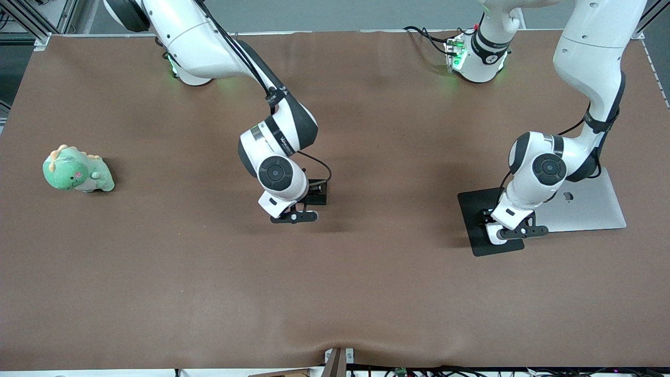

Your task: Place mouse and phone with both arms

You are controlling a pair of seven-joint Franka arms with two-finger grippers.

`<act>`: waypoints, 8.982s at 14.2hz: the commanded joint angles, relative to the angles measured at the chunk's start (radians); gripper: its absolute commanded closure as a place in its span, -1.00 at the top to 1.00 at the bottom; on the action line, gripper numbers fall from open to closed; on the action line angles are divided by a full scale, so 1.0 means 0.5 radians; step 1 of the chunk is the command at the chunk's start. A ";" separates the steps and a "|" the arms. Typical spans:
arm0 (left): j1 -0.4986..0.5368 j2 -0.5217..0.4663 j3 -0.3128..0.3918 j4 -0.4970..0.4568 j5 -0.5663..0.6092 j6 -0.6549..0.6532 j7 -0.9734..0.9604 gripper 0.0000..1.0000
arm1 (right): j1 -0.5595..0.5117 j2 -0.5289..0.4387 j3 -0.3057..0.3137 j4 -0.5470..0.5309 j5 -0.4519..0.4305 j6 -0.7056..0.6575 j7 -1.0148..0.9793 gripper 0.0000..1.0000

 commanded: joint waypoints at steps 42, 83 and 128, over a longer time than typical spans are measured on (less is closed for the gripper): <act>-0.028 -0.987 0.111 1.040 -0.423 -2.249 0.455 1.00 | -0.749 -0.710 -0.040 -0.619 0.029 -0.195 -0.217 -1.00; -0.025 -1.003 0.102 1.040 -0.536 -2.311 0.430 1.00 | -1.600 -0.864 -0.055 -1.942 -0.256 0.971 -1.497 0.41; -0.040 -0.978 0.096 1.083 -0.551 -2.320 0.452 1.00 | -1.281 -1.392 -0.003 0.117 -0.231 -1.425 -1.142 1.00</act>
